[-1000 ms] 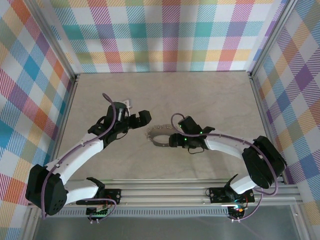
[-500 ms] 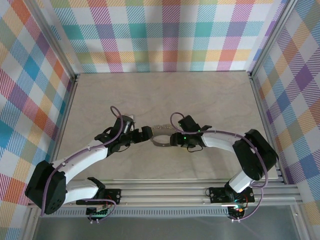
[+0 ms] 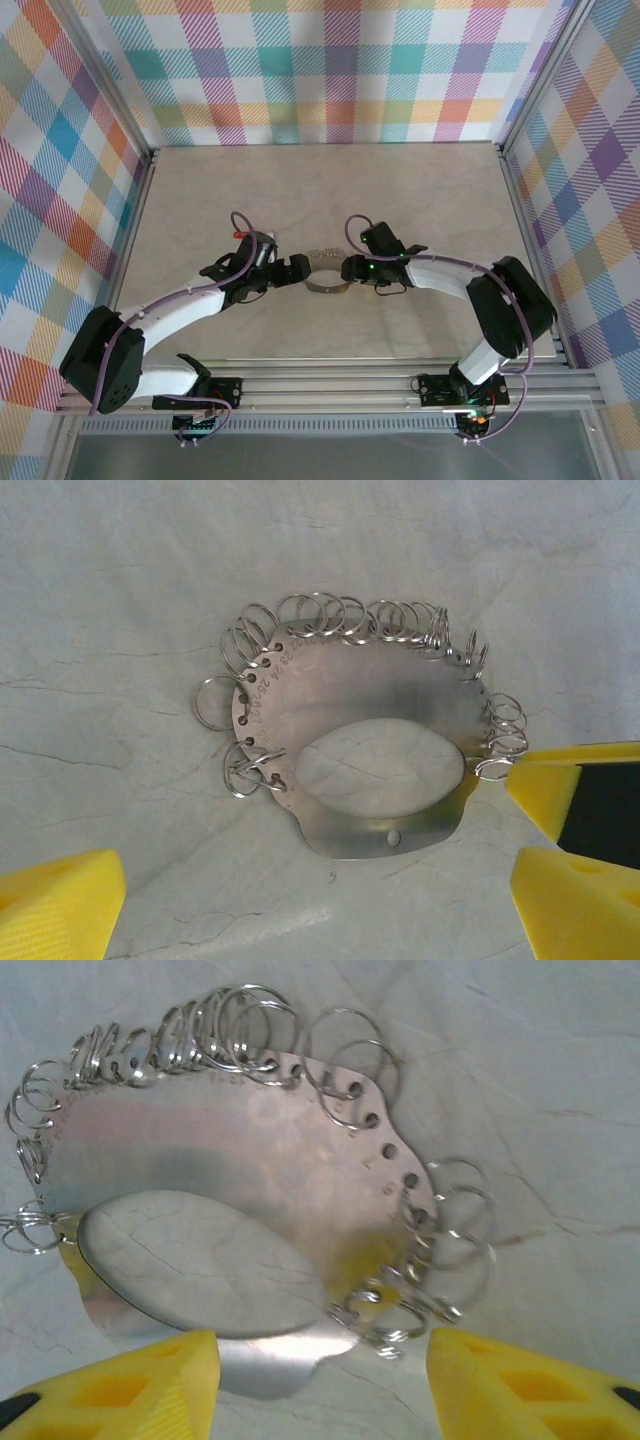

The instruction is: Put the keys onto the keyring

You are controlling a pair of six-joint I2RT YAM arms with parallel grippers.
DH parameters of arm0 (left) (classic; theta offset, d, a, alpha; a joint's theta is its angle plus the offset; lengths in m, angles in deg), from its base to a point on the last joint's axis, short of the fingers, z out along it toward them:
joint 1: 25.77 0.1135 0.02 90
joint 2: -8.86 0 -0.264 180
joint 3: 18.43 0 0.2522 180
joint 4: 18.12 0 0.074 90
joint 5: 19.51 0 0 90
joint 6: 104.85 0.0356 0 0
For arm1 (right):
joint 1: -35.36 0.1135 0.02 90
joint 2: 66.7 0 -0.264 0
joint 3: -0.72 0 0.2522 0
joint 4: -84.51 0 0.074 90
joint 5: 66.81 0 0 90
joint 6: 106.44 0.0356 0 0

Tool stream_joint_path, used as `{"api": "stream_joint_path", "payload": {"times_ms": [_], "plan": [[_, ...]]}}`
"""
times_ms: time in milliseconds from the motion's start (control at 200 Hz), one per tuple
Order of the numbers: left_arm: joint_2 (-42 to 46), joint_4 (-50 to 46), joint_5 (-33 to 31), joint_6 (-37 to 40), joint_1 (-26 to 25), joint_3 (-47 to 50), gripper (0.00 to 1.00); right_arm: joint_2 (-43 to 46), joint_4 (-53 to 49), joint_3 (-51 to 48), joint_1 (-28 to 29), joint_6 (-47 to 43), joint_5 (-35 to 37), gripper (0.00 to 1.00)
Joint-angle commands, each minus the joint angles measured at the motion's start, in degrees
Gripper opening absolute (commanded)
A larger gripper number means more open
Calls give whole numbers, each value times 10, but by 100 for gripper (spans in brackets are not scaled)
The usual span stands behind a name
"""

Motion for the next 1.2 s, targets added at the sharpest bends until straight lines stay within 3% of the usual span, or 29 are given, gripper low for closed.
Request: {"api": "stream_joint_path", "payload": {"times_ms": [0,200,530,1195], "plan": [[-7,24,-2,-4,-12,-18,98,33,9,-29,-2,-5,-11,56],[-12,40,6,-13,-19,-32,98,37,45,-65,-2,13,-30,52],[-38,34,6,-24,-21,-47,98,-8,79,-40,-2,22,-65,47],[-44,37,6,-17,-30,-57,98,2,48,-45,-5,-4,-28,46]]}}
